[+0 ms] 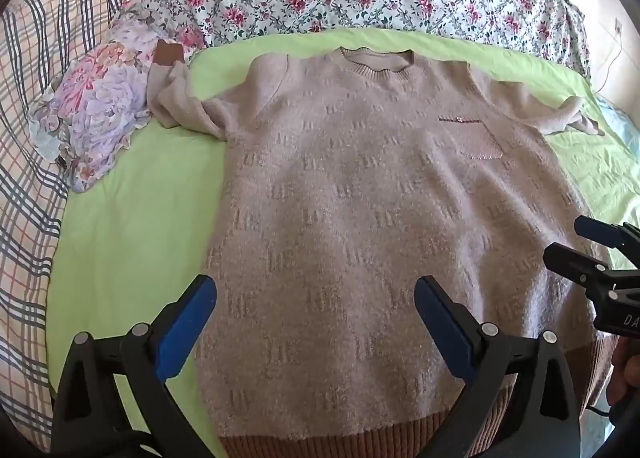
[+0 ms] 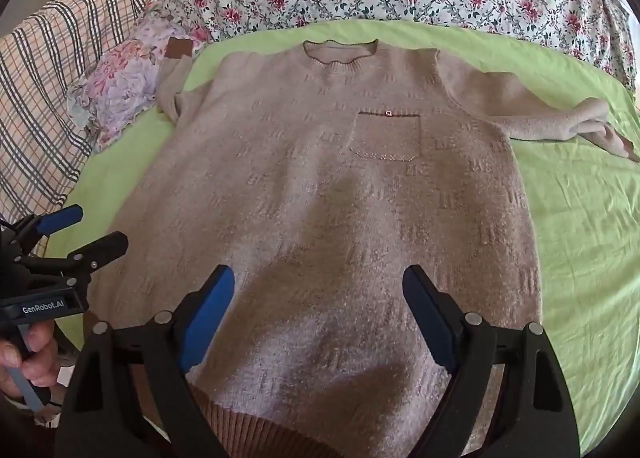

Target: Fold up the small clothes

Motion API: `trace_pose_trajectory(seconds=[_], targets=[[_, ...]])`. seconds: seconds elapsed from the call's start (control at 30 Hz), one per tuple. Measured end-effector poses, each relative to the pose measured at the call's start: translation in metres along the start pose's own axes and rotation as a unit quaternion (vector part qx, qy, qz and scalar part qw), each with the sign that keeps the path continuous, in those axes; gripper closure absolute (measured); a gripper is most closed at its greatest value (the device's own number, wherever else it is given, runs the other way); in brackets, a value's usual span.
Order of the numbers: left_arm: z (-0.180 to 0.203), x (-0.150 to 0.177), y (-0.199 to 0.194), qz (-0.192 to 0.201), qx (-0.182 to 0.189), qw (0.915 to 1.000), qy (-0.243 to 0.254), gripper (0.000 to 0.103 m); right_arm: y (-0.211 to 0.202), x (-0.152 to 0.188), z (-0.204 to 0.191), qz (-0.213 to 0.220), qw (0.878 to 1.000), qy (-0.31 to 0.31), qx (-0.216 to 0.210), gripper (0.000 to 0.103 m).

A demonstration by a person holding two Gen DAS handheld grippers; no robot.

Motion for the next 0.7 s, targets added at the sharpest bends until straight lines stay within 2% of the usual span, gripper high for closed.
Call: trace_pose_trajectory(seconds=[0.37,0.5,0.7], targets=[[0.0032,-0.0101,0.0022,0.012,0.006,0.9999,0.0,0.003,0.0063,0.0005,-0.0008,-0.001,1.0,0.0,0.008,0.017],[0.002,-0.0092,0.0051,-0.003,0.003,1.0,0.006,0.003,0.0057,-0.0039,0.0016,0.007,1.0,0.007,-0.001,0.017],[0.0047,-0.0092,0.0065,-0.002,0.01,0.9999,0.001,0.003,0.0039,-0.0051,0.0055,0.0,1.0,0.009,0.005,0.017]])
Point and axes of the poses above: each gripper's, at about its wrist camera, not at the fingertips, and y roughly the way its jaws point, z to its right, x to its underside, the point moved 10 cm from there along y, roughly the way its jaws point, and after that the axes turned 6 degrees about x, right-handed, at the moved point
